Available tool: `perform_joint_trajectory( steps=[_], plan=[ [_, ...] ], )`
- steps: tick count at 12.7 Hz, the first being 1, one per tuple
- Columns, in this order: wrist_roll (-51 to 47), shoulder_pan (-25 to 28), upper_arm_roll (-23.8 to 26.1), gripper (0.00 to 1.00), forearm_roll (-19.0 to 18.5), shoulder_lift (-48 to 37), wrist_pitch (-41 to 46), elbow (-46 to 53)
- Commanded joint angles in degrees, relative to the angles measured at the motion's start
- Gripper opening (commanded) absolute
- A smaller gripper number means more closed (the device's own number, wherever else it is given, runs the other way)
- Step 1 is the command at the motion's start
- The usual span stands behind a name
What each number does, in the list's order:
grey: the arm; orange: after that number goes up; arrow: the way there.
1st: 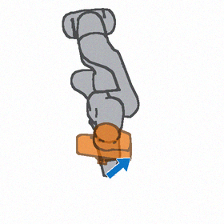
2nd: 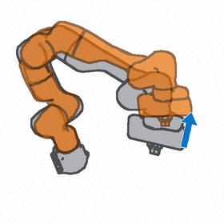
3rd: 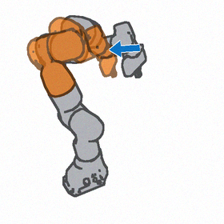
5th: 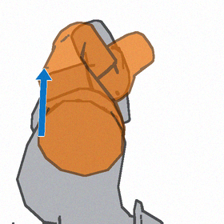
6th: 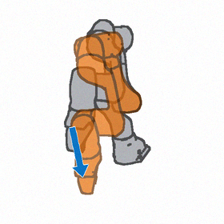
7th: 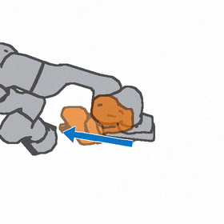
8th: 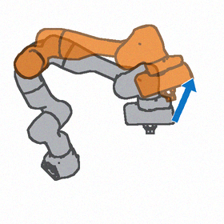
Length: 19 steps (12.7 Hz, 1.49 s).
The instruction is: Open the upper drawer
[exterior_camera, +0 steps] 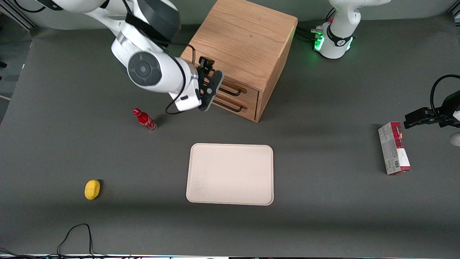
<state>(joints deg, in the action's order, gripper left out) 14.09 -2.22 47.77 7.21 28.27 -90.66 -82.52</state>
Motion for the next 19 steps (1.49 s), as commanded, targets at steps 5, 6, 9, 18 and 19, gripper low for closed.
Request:
perform_joint_trajectory(
  steps=[5,6,9,18,19],
  plan=[
    [1.1,1.3,0.5,1.00,-5.5,3.3,-10.8,-6.7],
    [1.0,1.6,0.5,1.00,-5.5,3.5,-11.3,-7.0],
    [0.3,2.6,0.5,1.00,-6.1,4.2,-11.9,-7.2],
    [0.8,2.0,0.0,1.00,-14.2,8.2,-12.8,-3.0],
    [0.8,1.8,0.0,1.00,-15.9,9.7,-12.8,-1.5]
  ],
)
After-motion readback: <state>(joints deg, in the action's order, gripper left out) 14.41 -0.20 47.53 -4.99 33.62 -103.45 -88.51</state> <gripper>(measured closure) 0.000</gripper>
